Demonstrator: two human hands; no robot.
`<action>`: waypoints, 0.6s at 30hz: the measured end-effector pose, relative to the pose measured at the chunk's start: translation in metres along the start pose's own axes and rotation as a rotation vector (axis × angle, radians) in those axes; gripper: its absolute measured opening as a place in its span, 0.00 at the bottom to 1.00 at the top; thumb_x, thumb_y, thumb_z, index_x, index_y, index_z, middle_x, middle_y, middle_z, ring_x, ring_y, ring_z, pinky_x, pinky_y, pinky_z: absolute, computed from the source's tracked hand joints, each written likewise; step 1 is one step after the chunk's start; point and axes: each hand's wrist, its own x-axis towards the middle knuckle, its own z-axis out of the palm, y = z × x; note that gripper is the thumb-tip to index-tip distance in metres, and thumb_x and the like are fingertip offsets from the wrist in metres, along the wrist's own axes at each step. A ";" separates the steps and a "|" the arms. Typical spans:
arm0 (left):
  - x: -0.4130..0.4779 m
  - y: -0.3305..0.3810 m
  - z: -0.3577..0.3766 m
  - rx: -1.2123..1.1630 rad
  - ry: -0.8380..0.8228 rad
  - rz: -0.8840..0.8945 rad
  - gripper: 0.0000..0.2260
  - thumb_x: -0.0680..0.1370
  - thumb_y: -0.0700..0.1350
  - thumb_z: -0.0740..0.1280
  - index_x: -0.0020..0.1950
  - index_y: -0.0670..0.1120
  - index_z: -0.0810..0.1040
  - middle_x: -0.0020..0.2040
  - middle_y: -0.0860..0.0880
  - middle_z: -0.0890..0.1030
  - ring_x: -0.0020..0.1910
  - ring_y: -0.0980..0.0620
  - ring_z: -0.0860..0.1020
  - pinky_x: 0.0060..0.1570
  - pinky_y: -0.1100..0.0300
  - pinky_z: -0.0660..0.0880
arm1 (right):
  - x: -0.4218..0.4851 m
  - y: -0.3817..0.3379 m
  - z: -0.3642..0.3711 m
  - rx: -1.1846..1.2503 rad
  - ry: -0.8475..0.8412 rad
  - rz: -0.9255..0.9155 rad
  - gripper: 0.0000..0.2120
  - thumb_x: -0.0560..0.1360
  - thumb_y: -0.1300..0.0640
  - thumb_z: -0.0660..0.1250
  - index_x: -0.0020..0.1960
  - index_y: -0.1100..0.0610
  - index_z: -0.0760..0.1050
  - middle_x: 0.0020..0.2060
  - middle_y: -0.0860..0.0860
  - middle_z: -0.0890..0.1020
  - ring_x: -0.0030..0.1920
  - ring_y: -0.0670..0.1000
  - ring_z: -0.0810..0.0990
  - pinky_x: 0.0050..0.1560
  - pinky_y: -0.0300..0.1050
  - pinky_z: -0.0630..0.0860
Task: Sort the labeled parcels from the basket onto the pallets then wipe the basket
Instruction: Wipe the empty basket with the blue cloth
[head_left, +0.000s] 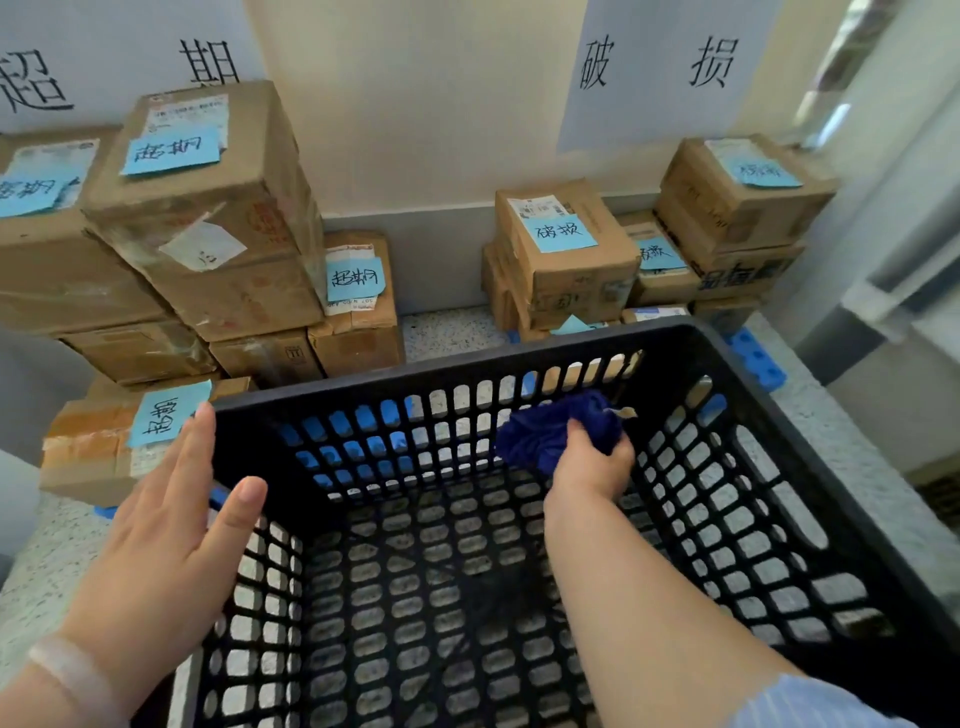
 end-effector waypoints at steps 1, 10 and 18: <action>0.000 -0.002 0.001 0.003 0.006 0.008 0.28 0.68 0.79 0.41 0.65 0.79 0.38 0.79 0.55 0.53 0.78 0.52 0.53 0.75 0.48 0.51 | 0.007 -0.008 -0.003 0.005 0.020 -0.021 0.26 0.75 0.57 0.71 0.71 0.45 0.68 0.66 0.54 0.75 0.65 0.59 0.76 0.63 0.58 0.75; 0.008 -0.035 0.018 -0.023 0.069 0.033 0.32 0.74 0.74 0.50 0.77 0.68 0.49 0.79 0.59 0.54 0.78 0.51 0.55 0.73 0.38 0.55 | 0.034 -0.011 0.020 -0.143 0.126 -0.151 0.25 0.78 0.45 0.65 0.72 0.50 0.64 0.73 0.57 0.60 0.72 0.60 0.65 0.71 0.57 0.66; 0.002 0.000 0.007 0.071 -0.009 0.003 0.30 0.67 0.80 0.42 0.68 0.79 0.39 0.78 0.62 0.49 0.78 0.56 0.50 0.76 0.48 0.50 | 0.001 0.032 0.036 -0.188 0.092 -0.068 0.21 0.78 0.58 0.65 0.70 0.56 0.67 0.70 0.61 0.65 0.66 0.64 0.71 0.66 0.55 0.70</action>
